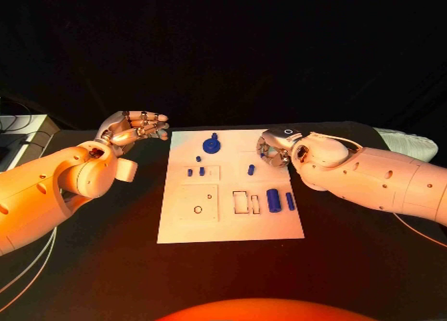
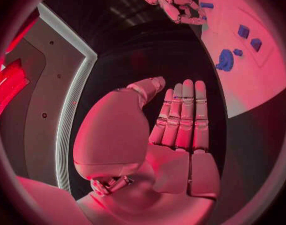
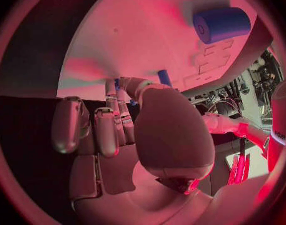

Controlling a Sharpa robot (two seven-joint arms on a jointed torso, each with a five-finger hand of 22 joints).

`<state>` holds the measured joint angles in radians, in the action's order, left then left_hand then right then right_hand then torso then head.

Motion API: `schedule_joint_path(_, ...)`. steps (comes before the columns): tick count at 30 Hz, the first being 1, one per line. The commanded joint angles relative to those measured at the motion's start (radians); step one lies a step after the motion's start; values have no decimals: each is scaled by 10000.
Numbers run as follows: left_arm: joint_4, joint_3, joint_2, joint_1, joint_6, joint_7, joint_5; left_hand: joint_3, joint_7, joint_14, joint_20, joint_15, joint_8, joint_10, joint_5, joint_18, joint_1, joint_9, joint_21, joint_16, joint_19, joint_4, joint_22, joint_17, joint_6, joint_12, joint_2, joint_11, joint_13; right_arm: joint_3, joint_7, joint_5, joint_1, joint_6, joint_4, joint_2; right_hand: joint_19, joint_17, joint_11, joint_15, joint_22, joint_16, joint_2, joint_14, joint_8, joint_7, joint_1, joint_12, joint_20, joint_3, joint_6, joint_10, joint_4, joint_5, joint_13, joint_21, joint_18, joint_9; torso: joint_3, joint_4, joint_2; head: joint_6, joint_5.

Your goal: Assemble the parts on the task board

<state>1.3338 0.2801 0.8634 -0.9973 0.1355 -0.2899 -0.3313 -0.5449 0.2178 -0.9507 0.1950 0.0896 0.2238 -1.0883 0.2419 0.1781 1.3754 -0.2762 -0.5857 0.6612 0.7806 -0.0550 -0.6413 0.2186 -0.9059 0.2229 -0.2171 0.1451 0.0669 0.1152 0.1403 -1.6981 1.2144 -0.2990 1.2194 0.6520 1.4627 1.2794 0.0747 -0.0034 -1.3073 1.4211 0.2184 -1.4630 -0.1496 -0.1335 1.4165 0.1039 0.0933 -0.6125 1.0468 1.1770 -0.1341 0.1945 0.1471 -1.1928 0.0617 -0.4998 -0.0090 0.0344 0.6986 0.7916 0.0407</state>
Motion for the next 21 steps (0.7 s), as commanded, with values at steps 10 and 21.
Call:
schedule_joint_path(10, 30, 11, 4, -2, -74, 52, 76, 51, -18, -15, 59, 59, -49, 11, 8, -2, 70, 21, 75, -64, 40, -10, 14, 13, 70, -42, 0, 39, 2, 43, 338, -482, -171, -183, 11, -158, 160, -13, -150, -155, -986, -36, -285, -480, -360, 99, 45, -74, -130, -477, 493, 700, 569, -182, -123, -199, 68, -243, -1, 11, -7, -8, 33)
schedule_joint_path(21, -20, 11, 4, -2, -68, 101, 76, 73, 9, -14, 72, 77, -69, 55, 7, -2, 73, 40, 123, -121, 43, -7, 42, 32, 119, -78, -19, 64, 5, 45, 578, -667, -217, -795, 167, -38, 189, -30, -189, -191, -1057, -39, -261, -479, -415, 139, 14, -128, -168, -667, 560, 866, 781, -199, -157, -314, 46, -286, 0, -7, -19, -3, 13)
